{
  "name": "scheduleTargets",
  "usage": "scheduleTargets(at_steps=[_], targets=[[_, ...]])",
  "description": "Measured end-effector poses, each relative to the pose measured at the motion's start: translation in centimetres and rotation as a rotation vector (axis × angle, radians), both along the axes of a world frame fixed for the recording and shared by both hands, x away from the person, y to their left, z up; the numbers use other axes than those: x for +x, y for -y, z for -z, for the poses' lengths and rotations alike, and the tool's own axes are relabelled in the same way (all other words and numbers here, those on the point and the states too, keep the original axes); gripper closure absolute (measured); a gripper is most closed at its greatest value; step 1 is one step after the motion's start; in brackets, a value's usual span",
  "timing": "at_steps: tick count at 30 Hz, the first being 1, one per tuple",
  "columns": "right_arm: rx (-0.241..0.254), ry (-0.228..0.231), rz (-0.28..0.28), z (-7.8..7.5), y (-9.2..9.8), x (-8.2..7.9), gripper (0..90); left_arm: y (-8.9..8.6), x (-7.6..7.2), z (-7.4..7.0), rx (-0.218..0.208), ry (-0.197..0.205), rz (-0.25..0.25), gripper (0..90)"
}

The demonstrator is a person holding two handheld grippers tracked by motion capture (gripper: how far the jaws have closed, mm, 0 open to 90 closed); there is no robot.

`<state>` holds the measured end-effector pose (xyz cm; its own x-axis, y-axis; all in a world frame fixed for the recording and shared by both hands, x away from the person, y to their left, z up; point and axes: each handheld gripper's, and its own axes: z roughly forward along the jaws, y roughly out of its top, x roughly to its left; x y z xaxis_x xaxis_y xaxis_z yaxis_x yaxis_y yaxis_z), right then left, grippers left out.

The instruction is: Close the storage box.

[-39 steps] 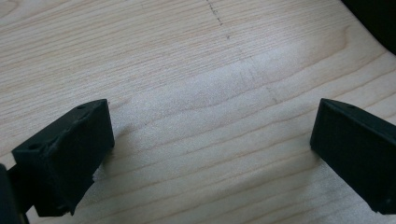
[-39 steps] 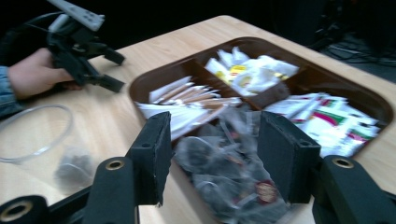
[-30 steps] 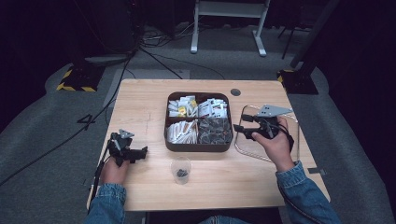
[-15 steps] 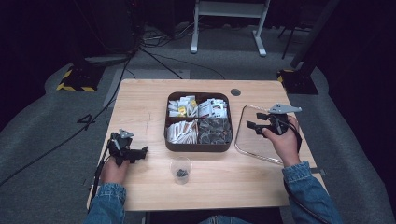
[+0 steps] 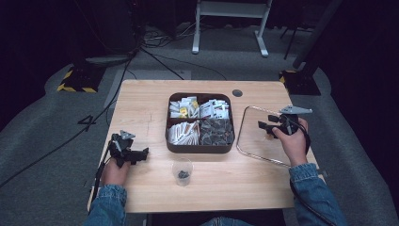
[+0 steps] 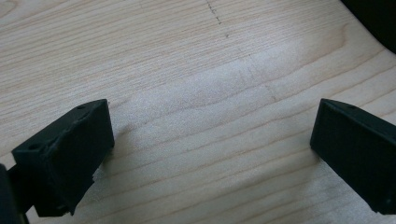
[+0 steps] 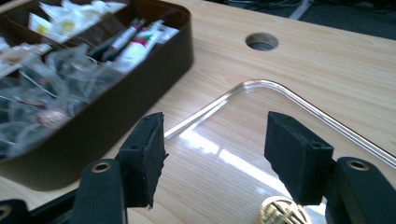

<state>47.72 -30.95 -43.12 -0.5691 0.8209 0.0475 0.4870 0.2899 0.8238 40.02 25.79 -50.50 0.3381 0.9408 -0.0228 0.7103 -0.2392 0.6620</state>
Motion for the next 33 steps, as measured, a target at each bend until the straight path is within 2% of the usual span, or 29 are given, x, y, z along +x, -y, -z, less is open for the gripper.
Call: scheduleTargets(at_steps=[2,6,13,21,33], targets=[[-0.015,-0.001,0.026,0.5,0.4,0.1,40.3,0.0,0.0,0.0,0.0,0.0,0.0,0.0],[-0.022,0.005,0.102,1.5,1.0,0.3,37.2,0.0,0.0,0.0,-0.001,-0.001,0.003,0.0],[-0.055,-0.021,0.162,3.0,1.8,0.7,36.3,0.0,0.0,0.0,-0.001,-0.001,0.002,0.0],[-0.108,-0.116,0.174,4.3,2.0,0.9,38.2,0.0,0.0,0.0,-0.001,-0.001,0.001,0.0],[-0.14,-0.184,0.167,5.2,2.4,0.9,49.5,0.0,0.0,0.0,-0.001,-0.001,0.003,0.0]])
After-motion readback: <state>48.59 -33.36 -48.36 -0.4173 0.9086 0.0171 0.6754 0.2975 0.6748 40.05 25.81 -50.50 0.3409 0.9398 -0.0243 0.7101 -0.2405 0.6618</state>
